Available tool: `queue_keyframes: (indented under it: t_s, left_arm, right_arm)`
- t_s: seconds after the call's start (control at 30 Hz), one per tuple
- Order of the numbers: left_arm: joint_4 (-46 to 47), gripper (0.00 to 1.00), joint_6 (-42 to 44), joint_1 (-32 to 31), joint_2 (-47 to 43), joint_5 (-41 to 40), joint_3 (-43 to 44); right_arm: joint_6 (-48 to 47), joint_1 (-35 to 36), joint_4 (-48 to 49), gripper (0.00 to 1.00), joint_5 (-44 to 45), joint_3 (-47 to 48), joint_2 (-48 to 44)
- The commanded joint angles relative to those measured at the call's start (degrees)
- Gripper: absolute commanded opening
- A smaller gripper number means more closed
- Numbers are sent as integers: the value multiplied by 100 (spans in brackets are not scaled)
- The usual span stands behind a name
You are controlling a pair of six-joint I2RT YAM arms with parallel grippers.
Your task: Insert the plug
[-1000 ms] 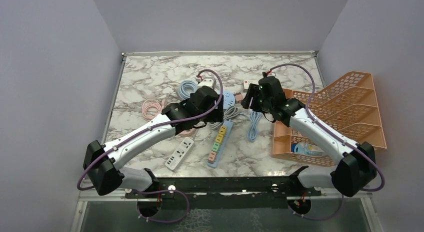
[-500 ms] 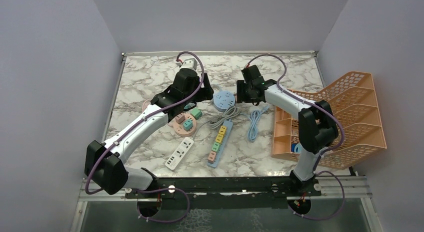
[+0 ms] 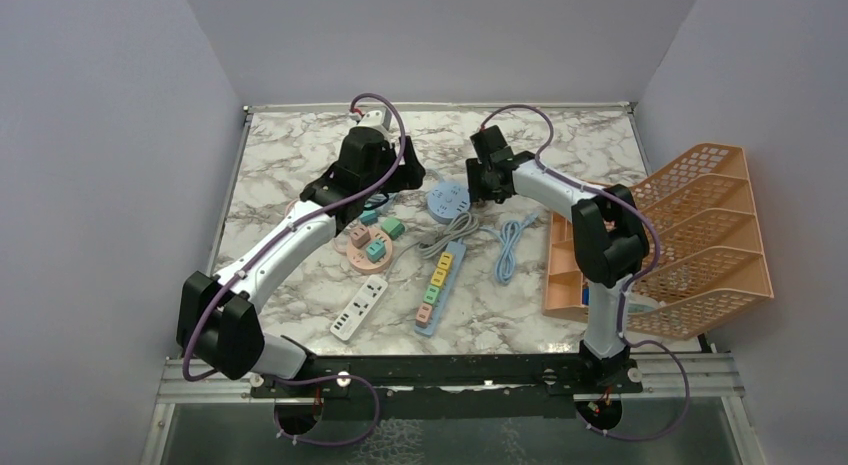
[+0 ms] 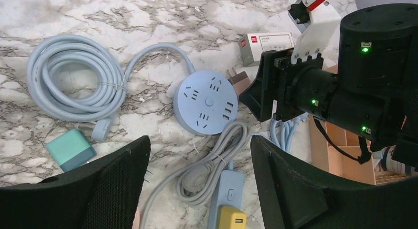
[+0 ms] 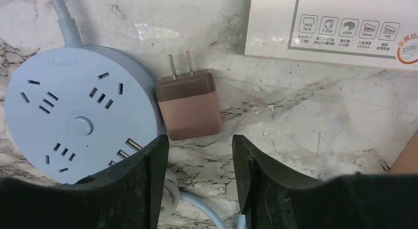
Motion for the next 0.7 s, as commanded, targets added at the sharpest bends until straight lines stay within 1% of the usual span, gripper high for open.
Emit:
queue_keyframes:
  t_s: [0.0,0.27,0.37,0.43,0.5,0.6,0.67]
  left_arm:
    - [277,76,175,85,148,325,61]
    - [284,76,152,169,262,510,155]
    - [291,76,103,174,294,598,157]
    - [301,76,95,180,310,683,146]
    - [317,76,79,181,320,774,138]
    - [326,76,24,181,327,853,129]
    - [330,76,-15,181,323,881,112]
  right_arm:
    - [-159,-48,-9,50,156,128,244]
    - [-281,-57,18,54,-52,579,649]
    - [-265,-57,44,54,-71,782,817]
    - [-251,-57,239,53,-57,789,852]
    - [-219,-70,466,50,-61,732,823]
    - [-81,-88,540,38,-108,744,707]
    - [110,-100,593,34,-137,663,523]
